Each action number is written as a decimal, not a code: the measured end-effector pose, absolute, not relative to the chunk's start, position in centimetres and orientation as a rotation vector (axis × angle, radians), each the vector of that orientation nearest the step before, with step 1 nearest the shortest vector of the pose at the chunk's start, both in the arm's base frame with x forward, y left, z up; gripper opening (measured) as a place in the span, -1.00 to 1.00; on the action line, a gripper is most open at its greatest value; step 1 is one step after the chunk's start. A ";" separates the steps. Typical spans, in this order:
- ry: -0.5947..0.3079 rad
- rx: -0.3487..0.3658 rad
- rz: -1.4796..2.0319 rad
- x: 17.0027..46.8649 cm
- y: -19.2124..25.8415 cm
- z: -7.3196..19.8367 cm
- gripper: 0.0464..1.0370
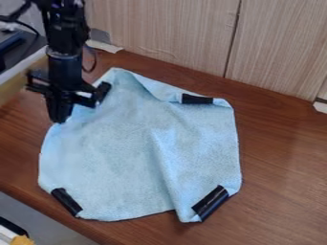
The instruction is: Fold the cloth from left to right
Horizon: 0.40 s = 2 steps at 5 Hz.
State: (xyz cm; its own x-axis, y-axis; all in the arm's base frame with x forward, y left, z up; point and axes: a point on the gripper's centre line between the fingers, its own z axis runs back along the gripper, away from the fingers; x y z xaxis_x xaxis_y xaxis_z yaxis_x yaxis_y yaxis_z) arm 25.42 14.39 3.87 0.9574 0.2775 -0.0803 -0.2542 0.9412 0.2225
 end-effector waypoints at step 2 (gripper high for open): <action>0.048 0.164 0.217 27.2 9.9 6.7 -0.99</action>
